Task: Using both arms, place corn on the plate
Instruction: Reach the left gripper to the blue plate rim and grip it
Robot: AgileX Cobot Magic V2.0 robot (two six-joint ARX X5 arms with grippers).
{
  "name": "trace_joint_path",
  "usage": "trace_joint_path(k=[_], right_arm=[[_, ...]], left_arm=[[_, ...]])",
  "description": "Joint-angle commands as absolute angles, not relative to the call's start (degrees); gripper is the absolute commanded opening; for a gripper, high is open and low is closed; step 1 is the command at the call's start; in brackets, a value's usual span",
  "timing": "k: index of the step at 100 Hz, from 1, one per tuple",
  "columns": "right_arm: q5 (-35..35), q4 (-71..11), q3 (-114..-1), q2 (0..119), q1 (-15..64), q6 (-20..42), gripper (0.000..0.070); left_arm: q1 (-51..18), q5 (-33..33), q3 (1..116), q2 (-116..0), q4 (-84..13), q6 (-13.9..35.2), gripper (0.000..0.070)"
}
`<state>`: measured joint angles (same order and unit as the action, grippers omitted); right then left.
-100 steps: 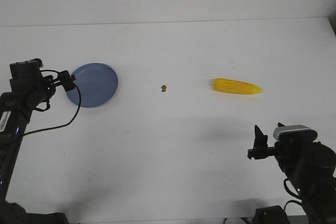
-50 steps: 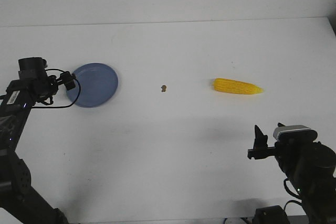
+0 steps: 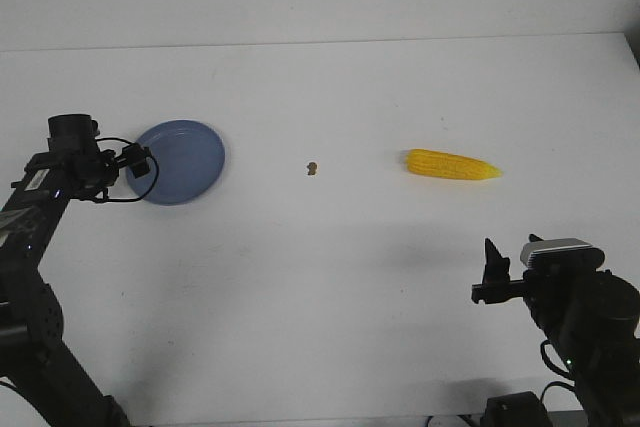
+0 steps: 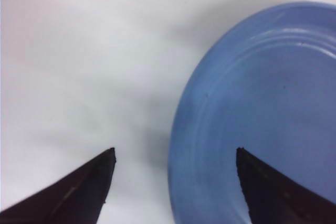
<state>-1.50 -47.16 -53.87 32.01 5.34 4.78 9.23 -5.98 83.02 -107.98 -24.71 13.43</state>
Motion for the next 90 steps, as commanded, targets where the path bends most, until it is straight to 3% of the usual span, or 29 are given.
trace_joint_path(k=[1, 54, 60, 70, 90], right_arm=[[-1.52, -46.76, -54.81, 32.21, 5.45, 5.19, 0.0463], [-1.52, -46.76, -54.81, 32.21, 5.45, 5.19, 0.0463], [-1.52, -46.76, -54.81, 32.21, 5.45, 5.19, 0.0463], [-1.52, -46.76, -54.81, 32.21, 5.45, 5.19, 0.0463], [-1.52, -46.76, -54.81, 32.21, 5.45, 5.19, 0.0463]], left_arm=[[9.37, -6.09, 84.12, -109.34, -24.1, 12.86, 0.0457], [9.3, -6.5, 84.12, -112.12, -24.32, 12.69, 0.0443], [9.3, -6.5, 84.12, -112.12, -24.49, 12.58, 0.0339], [9.3, -6.5, 84.12, -112.12, -25.56, 11.4, 0.0009], [9.56, -7.46, 84.12, -112.12, -25.58, 11.35, 0.0007]])
